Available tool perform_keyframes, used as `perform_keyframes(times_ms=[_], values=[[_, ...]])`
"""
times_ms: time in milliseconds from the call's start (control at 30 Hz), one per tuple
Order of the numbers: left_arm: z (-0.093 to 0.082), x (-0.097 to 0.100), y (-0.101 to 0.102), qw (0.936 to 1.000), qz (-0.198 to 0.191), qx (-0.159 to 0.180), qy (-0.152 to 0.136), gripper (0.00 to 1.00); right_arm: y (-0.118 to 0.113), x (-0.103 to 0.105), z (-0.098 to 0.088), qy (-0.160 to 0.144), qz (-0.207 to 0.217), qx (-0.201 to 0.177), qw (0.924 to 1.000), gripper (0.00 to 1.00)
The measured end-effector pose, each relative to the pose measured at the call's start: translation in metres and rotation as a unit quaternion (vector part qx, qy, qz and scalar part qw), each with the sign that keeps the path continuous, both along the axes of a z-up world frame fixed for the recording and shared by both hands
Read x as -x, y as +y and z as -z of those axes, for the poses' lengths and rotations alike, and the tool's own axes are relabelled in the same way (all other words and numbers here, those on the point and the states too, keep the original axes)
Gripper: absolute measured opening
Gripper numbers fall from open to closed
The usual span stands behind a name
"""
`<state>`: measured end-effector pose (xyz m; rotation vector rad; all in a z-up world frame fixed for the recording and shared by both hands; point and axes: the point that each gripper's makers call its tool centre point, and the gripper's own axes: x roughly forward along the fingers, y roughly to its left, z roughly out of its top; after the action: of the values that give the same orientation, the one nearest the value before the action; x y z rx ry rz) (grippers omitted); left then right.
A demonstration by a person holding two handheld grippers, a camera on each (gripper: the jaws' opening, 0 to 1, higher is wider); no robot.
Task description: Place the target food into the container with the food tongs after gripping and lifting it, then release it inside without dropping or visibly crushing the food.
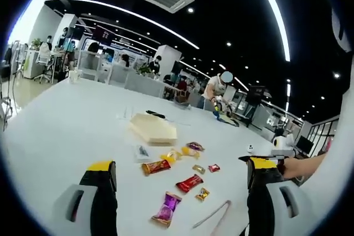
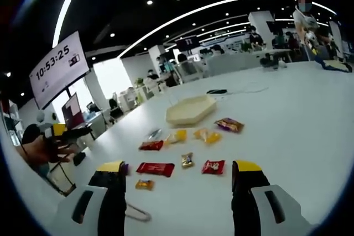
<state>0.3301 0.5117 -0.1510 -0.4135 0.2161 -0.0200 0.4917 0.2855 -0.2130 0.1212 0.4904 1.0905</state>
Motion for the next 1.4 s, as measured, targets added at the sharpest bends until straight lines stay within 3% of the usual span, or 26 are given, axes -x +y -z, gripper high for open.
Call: perform_keyframes(times_ms=[100, 267, 800, 1100, 1400], values=[[0.007, 0.002, 0.0, 0.9999, 0.0, 0.002, 0.011, 0.99, 0.001, 0.005, 0.001, 0.0, -0.006, 0.003, 1.0, 0.79], [0.012, 0.009, 0.004, 0.999, -0.014, 0.04, 0.014, 0.99, -0.001, 0.009, 0.003, 0.001, -0.008, 0.007, 0.9999, 0.79], [0.028, 0.01, 0.008, 0.9991, -0.017, 0.014, 0.036, 0.99, -0.003, 0.004, 0.004, 0.001, -0.005, 0.014, 0.9999, 0.79], [0.034, 0.008, 0.012, 0.9986, -0.024, 0.017, 0.045, 0.99, 0.001, 0.008, 0.008, 0.016, -0.008, 0.012, 0.9998, 0.79], [0.037, 0.006, 0.014, 0.9987, -0.029, 0.016, 0.038, 0.99, 0.009, 0.009, 0.012, 0.024, -0.023, 0.026, 0.9991, 0.79]])
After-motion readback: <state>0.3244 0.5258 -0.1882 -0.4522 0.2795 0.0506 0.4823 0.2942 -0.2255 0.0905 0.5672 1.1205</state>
